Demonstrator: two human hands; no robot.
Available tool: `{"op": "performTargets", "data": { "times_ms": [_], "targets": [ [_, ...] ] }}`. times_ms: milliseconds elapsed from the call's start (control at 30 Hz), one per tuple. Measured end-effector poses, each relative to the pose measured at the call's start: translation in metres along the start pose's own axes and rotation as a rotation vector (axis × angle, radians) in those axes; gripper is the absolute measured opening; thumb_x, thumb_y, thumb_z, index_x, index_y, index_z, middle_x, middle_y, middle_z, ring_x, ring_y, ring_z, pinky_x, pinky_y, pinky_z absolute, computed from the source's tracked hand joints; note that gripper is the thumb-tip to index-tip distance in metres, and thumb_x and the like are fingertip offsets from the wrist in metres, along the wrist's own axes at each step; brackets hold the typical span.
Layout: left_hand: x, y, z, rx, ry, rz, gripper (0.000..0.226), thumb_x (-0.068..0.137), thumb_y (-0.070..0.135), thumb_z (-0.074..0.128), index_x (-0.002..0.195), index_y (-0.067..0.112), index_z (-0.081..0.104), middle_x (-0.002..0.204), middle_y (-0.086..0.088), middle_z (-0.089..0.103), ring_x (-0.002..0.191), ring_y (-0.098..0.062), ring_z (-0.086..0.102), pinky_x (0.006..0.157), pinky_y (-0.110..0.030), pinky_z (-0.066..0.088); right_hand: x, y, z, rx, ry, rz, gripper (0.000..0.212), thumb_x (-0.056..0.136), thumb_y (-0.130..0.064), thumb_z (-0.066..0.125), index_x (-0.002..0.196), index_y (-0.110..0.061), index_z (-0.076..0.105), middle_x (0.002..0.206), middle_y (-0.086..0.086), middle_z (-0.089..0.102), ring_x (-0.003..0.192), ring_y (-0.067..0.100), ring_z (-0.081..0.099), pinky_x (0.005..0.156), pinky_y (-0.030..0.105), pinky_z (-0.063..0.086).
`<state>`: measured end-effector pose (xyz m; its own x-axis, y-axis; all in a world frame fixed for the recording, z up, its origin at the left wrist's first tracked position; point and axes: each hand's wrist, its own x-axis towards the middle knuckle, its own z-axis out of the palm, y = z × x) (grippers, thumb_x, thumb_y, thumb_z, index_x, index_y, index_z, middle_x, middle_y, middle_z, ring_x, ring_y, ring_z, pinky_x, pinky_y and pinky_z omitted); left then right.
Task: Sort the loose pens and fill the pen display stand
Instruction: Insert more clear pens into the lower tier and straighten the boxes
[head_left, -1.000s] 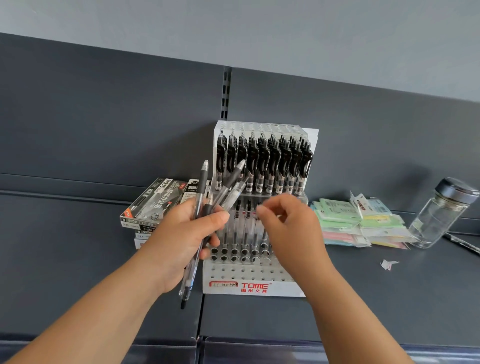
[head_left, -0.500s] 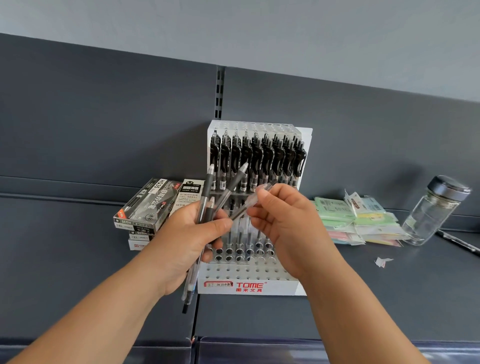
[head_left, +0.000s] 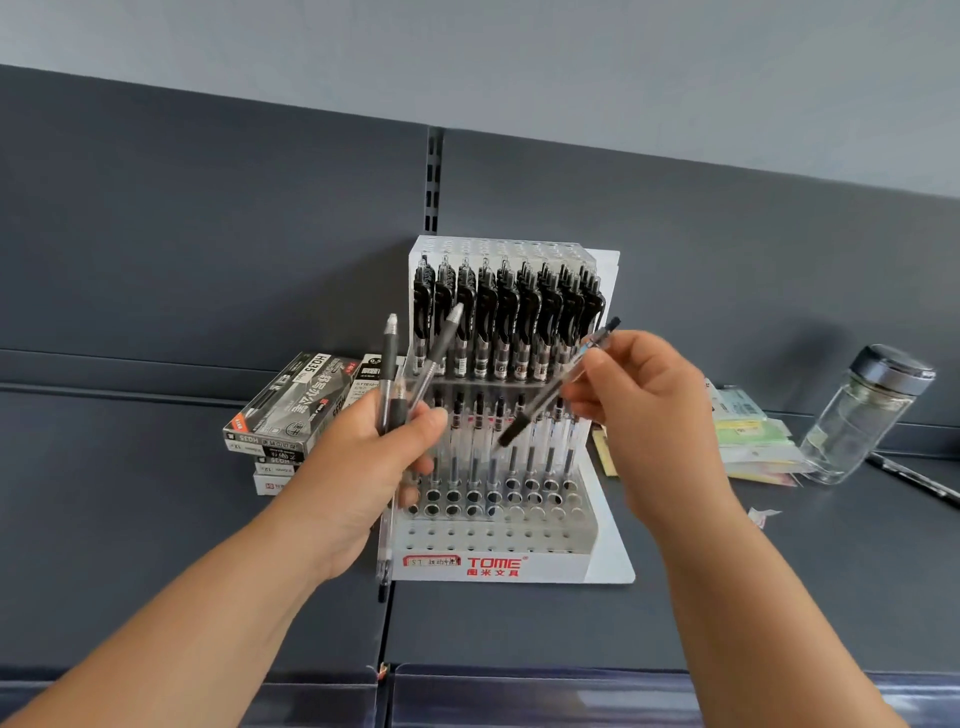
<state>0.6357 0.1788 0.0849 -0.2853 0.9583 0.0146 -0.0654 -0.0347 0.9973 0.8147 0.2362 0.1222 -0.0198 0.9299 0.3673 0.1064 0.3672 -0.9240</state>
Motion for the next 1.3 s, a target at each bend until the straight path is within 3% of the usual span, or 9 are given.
{"op": "performTargets", "data": {
  "times_ms": [100, 233, 467, 667, 767, 867, 1033, 1167, 1300],
  "targets": [
    [-0.002, -0.002, -0.001, 0.004, -0.029, -0.035, 0.009, 0.09, 0.021, 0.06, 0.088, 0.015, 0.055, 0.065, -0.001, 0.052, 0.048, -0.011, 0.048, 0.043, -0.024, 0.042, -0.003, 0.011, 0.001, -0.245, -0.041, -0.062, 0.018, 0.093, -0.012, 0.053, 0.079, -0.02, 0.06, 0.074, 0.006, 0.067, 0.077, 0.032, 0.062, 0.073, 0.043, 0.053],
    [-0.003, -0.004, 0.001, 0.0, -0.075, -0.069, 0.014, 0.089, 0.027, 0.061, 0.082, 0.017, 0.053, 0.062, -0.001, 0.045, 0.045, -0.009, 0.036, 0.039, -0.021, 0.032, -0.007, 0.028, 0.01, -0.33, -0.077, -0.049, 0.016, 0.095, -0.017, 0.053, 0.08, -0.022, 0.057, 0.077, 0.012, 0.066, 0.08, 0.034, 0.062, 0.071, 0.046, 0.052],
    [-0.002, -0.006, -0.002, 0.006, -0.073, -0.072, 0.007, 0.091, 0.02, 0.06, 0.088, 0.015, 0.056, 0.067, -0.002, 0.052, 0.048, -0.011, 0.041, 0.039, -0.021, 0.031, -0.014, 0.057, 0.022, -0.557, -0.19, 0.008, 0.012, 0.096, -0.022, 0.051, 0.088, -0.024, 0.059, 0.07, -0.006, 0.062, 0.059, 0.01, 0.055, 0.054, 0.028, 0.048],
    [-0.003, -0.003, -0.003, 0.044, -0.094, -0.069, 0.009, 0.087, 0.021, 0.065, 0.09, 0.013, 0.062, 0.065, 0.0, 0.054, 0.051, -0.01, 0.048, 0.04, -0.02, 0.034, -0.008, 0.049, 0.021, -0.681, -0.184, 0.003, 0.009, 0.093, -0.027, 0.055, 0.089, -0.021, 0.059, 0.069, -0.01, 0.058, 0.061, 0.007, 0.053, 0.06, 0.027, 0.046],
    [-0.004, -0.003, -0.002, 0.095, -0.107, -0.049, 0.009, 0.086, 0.021, 0.067, 0.093, 0.015, 0.067, 0.061, 0.003, 0.055, 0.051, -0.009, 0.047, 0.041, -0.019, 0.034, -0.013, 0.029, 0.021, -0.372, -0.086, -0.04, 0.01, 0.092, -0.032, 0.056, 0.089, -0.024, 0.06, 0.073, -0.01, 0.061, 0.064, 0.006, 0.056, 0.061, 0.024, 0.046],
    [-0.003, -0.002, 0.001, 0.113, -0.123, -0.038, 0.011, 0.085, 0.018, 0.067, 0.095, 0.014, 0.067, 0.058, 0.004, 0.054, 0.05, -0.008, 0.044, 0.04, -0.019, 0.033, -0.015, 0.013, 0.025, 0.145, -0.222, 0.135, 0.011, 0.093, -0.027, 0.056, 0.092, -0.02, 0.064, 0.08, -0.003, 0.066, 0.069, 0.01, 0.063, 0.064, 0.024, 0.05],
    [-0.002, 0.002, 0.002, 0.041, -0.109, -0.037, 0.01, 0.088, 0.011, 0.062, 0.097, 0.013, 0.066, 0.07, -0.003, 0.058, 0.05, -0.009, 0.044, 0.039, -0.018, 0.032, -0.008, 0.017, 0.015, 0.421, -0.236, 0.288, 0.012, 0.091, -0.004, 0.056, 0.083, -0.011, 0.062, 0.077, 0.006, 0.067, 0.064, 0.013, 0.062, 0.064, 0.026, 0.052],
    [0.006, 0.002, 0.0, -0.11, 0.061, -0.059, 0.005, 0.09, 0.005, 0.058, 0.089, 0.01, 0.06, 0.073, -0.008, 0.062, 0.049, -0.009, 0.043, 0.037, -0.018, 0.029, -0.003, 0.03, 0.001, 0.389, -0.348, 0.439, 0.017, 0.087, 0.01, 0.054, 0.078, -0.004, 0.057, 0.077, 0.01, 0.068, 0.067, 0.017, 0.066, 0.062, 0.025, 0.056],
    [0.009, 0.0, 0.004, 0.024, 0.09, 0.031, 0.011, 0.089, 0.006, 0.06, 0.092, 0.014, 0.066, 0.068, -0.004, 0.05, 0.051, -0.009, 0.043, 0.04, -0.019, 0.03, -0.009, 0.033, 0.002, -0.07, -0.513, 0.309, 0.013, 0.086, 0.004, 0.058, 0.081, -0.007, 0.063, 0.07, 0.006, 0.067, 0.064, 0.015, 0.06, 0.061, 0.023, 0.05]
  ]
}}
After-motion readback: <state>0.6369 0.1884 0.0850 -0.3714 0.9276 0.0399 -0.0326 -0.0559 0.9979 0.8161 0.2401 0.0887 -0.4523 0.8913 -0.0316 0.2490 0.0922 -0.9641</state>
